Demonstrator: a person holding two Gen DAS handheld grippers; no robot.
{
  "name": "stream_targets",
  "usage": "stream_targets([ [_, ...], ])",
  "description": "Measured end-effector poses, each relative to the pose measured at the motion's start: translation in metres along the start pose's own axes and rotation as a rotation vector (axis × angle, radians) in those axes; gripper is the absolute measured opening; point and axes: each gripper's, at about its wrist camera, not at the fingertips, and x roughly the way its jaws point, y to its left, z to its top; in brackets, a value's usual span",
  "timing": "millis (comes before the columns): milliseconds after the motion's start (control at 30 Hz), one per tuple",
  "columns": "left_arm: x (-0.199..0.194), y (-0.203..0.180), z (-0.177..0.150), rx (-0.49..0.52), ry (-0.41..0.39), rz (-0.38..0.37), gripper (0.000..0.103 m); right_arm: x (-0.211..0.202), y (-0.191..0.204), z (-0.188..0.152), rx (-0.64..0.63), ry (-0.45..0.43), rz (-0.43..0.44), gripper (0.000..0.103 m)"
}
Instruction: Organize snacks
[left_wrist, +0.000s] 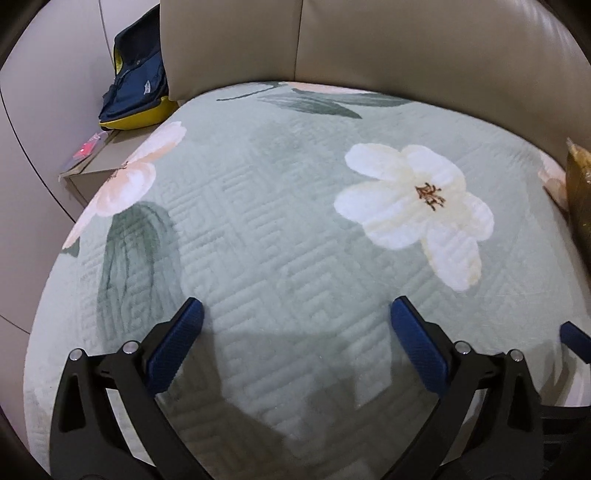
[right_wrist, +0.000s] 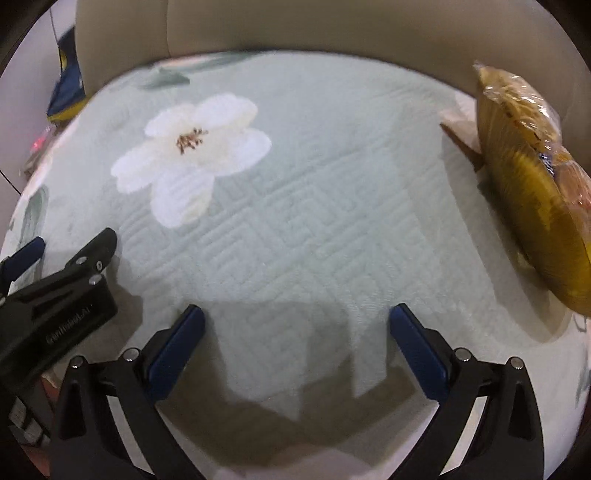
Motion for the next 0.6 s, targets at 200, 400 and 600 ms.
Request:
stream_targets([
  [200, -0.001, -0.004, -0.002, 0.019, 0.006, 0.006, 0.1, -0.007, 0.0, -0.02, 0.02, -0.173, -0.009, 0.098],
  [400, 0.0, -0.008, -0.002, 0.031, -0.007, 0.025, 0.1, -0.01, 0.009, -0.03, 0.026, -0.216, -0.074, 0.098],
  [600, 0.0, -0.009, -0.003, 0.035, -0.025, 0.03, 0.1, -0.007, 0.007, -0.028, 0.041, -0.231, -0.043, 0.098],
])
